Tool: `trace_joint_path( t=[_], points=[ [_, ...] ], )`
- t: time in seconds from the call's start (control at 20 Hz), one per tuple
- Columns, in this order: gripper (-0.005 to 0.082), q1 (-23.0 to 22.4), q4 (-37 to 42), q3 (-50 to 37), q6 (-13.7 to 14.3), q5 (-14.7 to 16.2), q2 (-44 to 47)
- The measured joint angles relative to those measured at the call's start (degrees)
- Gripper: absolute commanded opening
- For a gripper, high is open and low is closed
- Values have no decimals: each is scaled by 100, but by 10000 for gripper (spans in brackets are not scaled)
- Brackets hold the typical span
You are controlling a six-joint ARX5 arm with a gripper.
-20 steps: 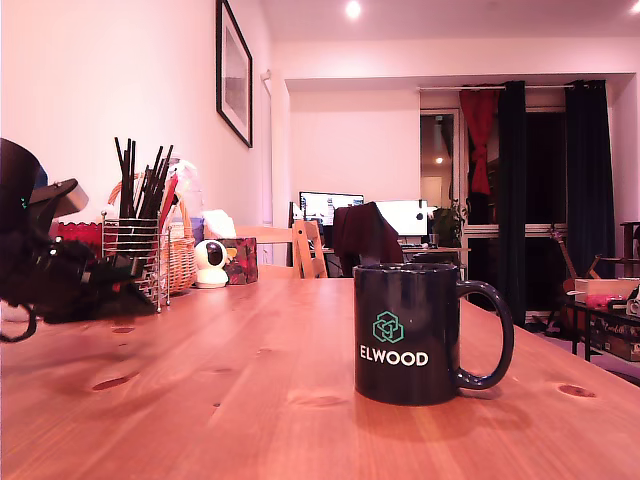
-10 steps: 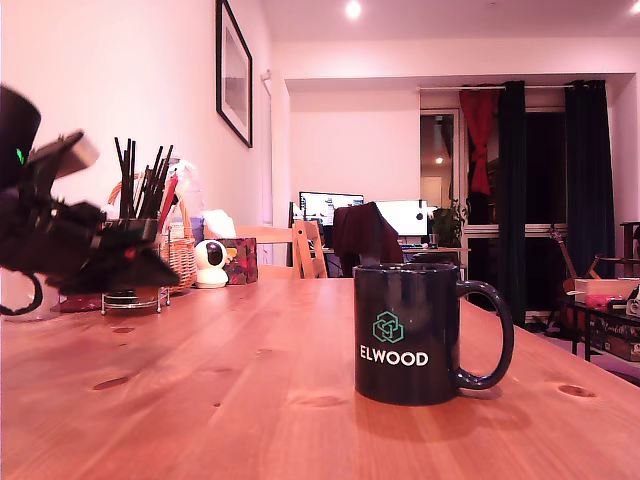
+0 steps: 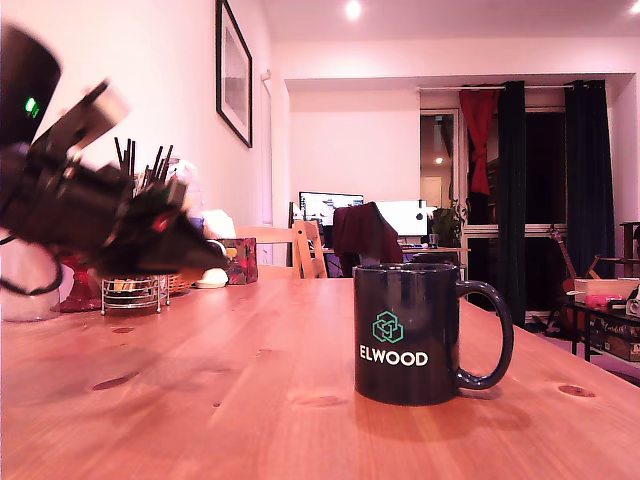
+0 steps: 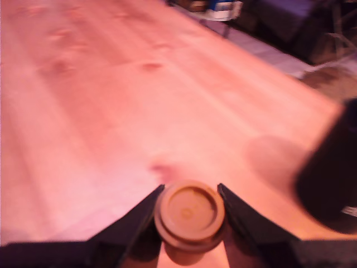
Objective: Pick the coffee capsule and then drop it inside the coffee cup in front of you
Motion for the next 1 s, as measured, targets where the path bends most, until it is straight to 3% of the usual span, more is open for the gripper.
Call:
trace_joint_path(
  t=[0.5, 1.0],
  points=[
    [177, -1027, -595, -9, 0, -2, -549],
    [177, -1432, -730, -9, 4, -7, -588]
  ],
)
